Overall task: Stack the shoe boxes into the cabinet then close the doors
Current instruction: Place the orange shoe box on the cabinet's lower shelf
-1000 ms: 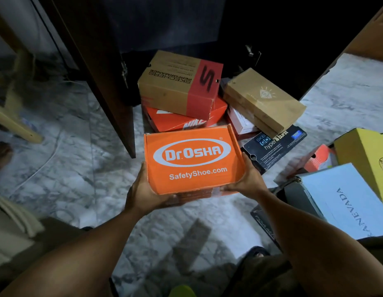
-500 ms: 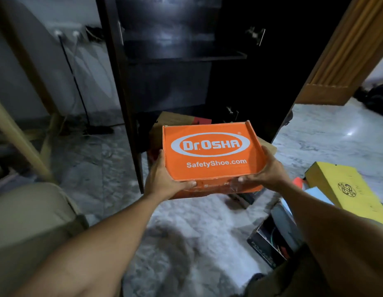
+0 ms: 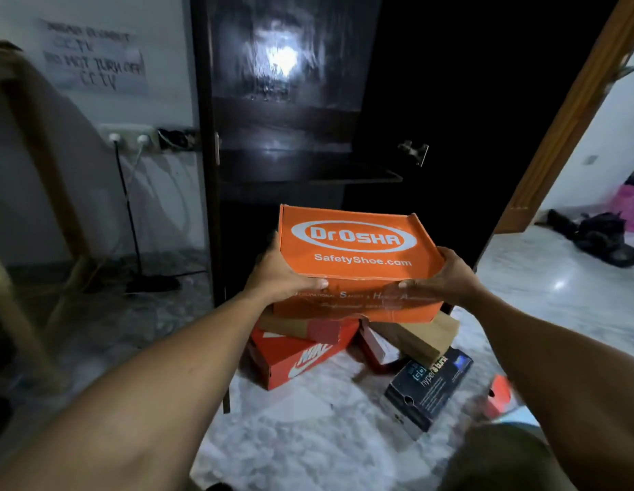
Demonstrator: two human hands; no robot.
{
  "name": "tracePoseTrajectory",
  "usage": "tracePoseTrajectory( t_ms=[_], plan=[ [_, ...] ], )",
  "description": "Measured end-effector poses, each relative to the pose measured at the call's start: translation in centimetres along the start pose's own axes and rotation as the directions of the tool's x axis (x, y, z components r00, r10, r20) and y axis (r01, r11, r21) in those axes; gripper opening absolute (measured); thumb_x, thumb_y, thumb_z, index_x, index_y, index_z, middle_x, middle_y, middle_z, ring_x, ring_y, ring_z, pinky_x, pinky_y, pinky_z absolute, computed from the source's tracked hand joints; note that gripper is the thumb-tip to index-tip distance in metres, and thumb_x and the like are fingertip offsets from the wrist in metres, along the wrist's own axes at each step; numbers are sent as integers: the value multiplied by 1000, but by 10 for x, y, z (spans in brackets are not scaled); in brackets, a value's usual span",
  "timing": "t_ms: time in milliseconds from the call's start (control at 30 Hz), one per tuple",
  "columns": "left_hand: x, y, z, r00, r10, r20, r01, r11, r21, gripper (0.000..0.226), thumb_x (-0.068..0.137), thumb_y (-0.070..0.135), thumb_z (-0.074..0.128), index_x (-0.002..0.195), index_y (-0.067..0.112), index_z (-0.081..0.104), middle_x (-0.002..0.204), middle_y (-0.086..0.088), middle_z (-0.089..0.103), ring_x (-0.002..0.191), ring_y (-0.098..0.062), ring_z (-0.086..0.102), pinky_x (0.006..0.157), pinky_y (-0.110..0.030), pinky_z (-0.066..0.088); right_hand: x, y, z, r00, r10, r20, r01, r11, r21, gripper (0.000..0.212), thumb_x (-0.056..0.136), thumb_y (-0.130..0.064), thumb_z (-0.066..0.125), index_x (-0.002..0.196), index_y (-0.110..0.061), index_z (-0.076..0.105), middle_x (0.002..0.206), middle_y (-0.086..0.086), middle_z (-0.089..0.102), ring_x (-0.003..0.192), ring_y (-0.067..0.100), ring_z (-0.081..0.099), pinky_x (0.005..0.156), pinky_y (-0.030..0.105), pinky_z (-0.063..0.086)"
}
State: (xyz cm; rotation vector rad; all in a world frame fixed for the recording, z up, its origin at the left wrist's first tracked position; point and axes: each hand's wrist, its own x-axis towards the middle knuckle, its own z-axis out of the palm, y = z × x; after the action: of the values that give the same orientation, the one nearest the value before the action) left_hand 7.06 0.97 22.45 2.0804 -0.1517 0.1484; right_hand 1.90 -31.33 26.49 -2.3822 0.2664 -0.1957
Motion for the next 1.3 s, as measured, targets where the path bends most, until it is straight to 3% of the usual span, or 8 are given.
tracePoseTrajectory(
  t_ms=[233,367,500,633,733,867,1033,1300],
  plan=[
    [98,-47,31,996,-51,-69,49,998,-30,123,40,36,101,143,27,34,130,2,58,121,-20,56,101,-40,47,120,28,66,996,-75,38,71,991,113,134,32,-64,93,146,-24,33,127,-10,49,114,17,56,94,36,52],
    [162,-80,51,992,-75,-100,72,997,-35,119,44,28,101,142,26,34,127,2,60,120,-18,56,97,-35,45,203,38,104,992,-109,67,93,973,213,152,22,-63,94,152,-21,27,130,-9,49,121,17,54,104,42,50],
    [214,-104,71,991,-76,-111,74,997,-20,122,47,24,100,146,27,29,129,2,59,125,-18,54,102,-38,43,264,50,132,993,-102,60,82,959,272,146,31,-42,93,156,-16,22,132,-5,47,116,12,47,97,28,42],
    [249,-117,84,994,-46,-98,45,999,-14,133,50,24,99,153,29,15,136,1,54,131,-18,48,107,-42,40,300,65,146,994,-109,10,101,949,299,157,24,-48,94,157,-19,17,139,-4,47,131,20,49,106,33,43],
    [267,-122,92,994,-32,-101,32,999,-2,138,53,23,98,156,30,5,143,0,47,136,-19,42,111,-46,37,319,69,151,989,-147,-28,149,941,304,151,34,-41,96,158,-23,12,150,2,43,136,23,44,111,41,42],
    [291,-127,101,995,-1,-95,4,1000,26,145,51,24,98,157,29,-2,147,1,43,139,-18,38,115,-52,34,334,74,163,976,-193,-98,214,931,296,155,30,-54,91,157,-29,8,155,6,36,141,26,39,113,49,39],
    [315,-130,109,998,25,-56,-23,999,35,144,52,17,98,156,31,-2,144,8,42,136,-12,38,114,-46,34,347,87,179,964,-190,-186,245,905,347,147,40,-41,97,157,-27,9,156,4,36,142,24,37,113,44,36],
    [307,-154,107,999,-23,-30,25,998,50,129,54,19,97,153,32,16,136,7,53,127,-11,48,106,-43,41,348,102,190,991,-132,-23,132,939,318,150,34,-50,95,156,-27,12,152,7,41,137,28,44,112,51,41]
  ],
)
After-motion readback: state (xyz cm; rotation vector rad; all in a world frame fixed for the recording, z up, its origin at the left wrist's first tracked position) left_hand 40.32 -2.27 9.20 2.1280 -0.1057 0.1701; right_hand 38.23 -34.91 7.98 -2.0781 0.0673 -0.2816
